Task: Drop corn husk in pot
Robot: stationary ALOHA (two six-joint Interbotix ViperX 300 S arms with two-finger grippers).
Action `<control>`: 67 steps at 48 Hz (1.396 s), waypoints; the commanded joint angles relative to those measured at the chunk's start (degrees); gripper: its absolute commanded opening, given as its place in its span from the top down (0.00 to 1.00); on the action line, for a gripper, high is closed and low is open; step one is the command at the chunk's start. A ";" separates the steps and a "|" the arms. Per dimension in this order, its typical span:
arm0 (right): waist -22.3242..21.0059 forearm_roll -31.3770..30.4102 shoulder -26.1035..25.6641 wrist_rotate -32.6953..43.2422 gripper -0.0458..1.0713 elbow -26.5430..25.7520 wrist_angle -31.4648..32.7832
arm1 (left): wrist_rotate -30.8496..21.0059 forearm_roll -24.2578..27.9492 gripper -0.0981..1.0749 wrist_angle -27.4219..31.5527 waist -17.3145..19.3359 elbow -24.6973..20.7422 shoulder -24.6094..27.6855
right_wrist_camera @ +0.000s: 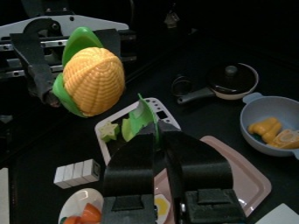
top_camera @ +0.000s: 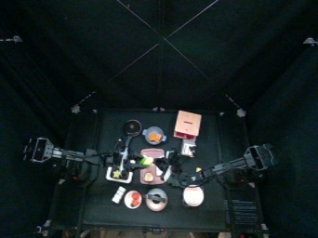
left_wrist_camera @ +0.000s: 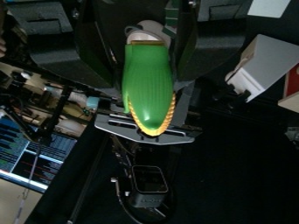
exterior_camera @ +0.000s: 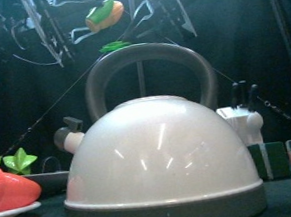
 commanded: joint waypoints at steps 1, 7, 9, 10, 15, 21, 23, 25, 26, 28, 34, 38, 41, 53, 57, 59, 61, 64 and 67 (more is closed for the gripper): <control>-0.09 0.00 -1.32 0.09 0.69 0.18 0.18 | 0.18 0.09 0.34 -0.62 0.09 -0.53 -0.44; 0.88 0.26 -3.34 0.09 0.69 3.34 0.35 | 0.18 0.09 0.34 -0.53 0.18 0.26 -0.44; 1.58 1.23 -4.57 0.09 0.69 5.10 0.62 | 0.18 0.09 0.34 -0.62 0.09 0.62 -0.44; 1.93 2.02 -5.10 0.00 0.69 5.89 0.79 | 0.18 0.09 0.34 -0.62 0.09 0.79 -0.44; 3.69 7.65 -8.70 -0.70 0.69 11.07 1.05 | 0.18 0.18 0.34 -0.44 -0.35 2.20 -0.44; 5.63 16.96 -12.48 -0.70 0.69 16.79 1.14 | 0.18 1.14 0.34 -0.26 -0.44 3.69 -0.26; 6.24 19.42 -13.18 -0.70 0.69 18.02 1.14 | 0.18 1.49 0.34 0.00 -0.44 3.69 0.09; 7.29 22.41 -13.45 -0.79 0.69 19.16 1.14 | 0.18 2.11 0.34 0.18 -0.53 3.96 0.53; 7.73 23.38 -13.45 -0.88 0.69 19.60 1.14 | 0.18 2.55 0.34 0.35 -0.53 4.04 0.70; 8.70 25.31 -13.71 -0.88 0.69 20.48 1.32 | 0.26 3.87 0.34 0.53 -0.53 4.39 1.05; 10.37 27.07 -13.89 -1.05 0.69 22.15 1.32 | 0.18 7.21 0.34 0.62 -0.53 4.57 1.58; 15.12 27.95 -14.94 -1.32 0.69 22.32 1.32 | 0.18 8.00 0.34 0.62 -0.53 4.75 1.85; 19.07 28.92 -15.56 -1.41 0.69 22.68 1.49 | 0.09 8.09 0.34 0.62 -0.53 4.75 1.93; 32.61 44.21 -19.86 -1.32 0.69 24.17 7.56 | 0.18 7.82 0.34 0.62 -0.88 4.48 2.02; 33.22 49.22 -19.78 -1.32 0.69 24.96 10.72 | 0.18 7.82 0.34 0.62 -0.88 4.66 2.20; 33.31 50.19 -19.60 -1.49 0.69 25.22 10.90 | 0.18 7.73 0.34 0.62 -0.88 4.75 2.20; 33.40 50.36 -19.34 -1.49 0.67 25.40 11.16 | 0.09 7.91 0.34 0.62 -0.88 4.83 2.29; 33.75 50.63 -18.90 -1.41 0.62 25.58 10.81 | 0.18 7.91 0.34 0.79 -0.88 4.83 2.29; 33.84 50.89 -18.72 -1.41 0.57 25.58 10.37 | 0.18 7.91 0.34 1.23 -0.88 4.83 2.29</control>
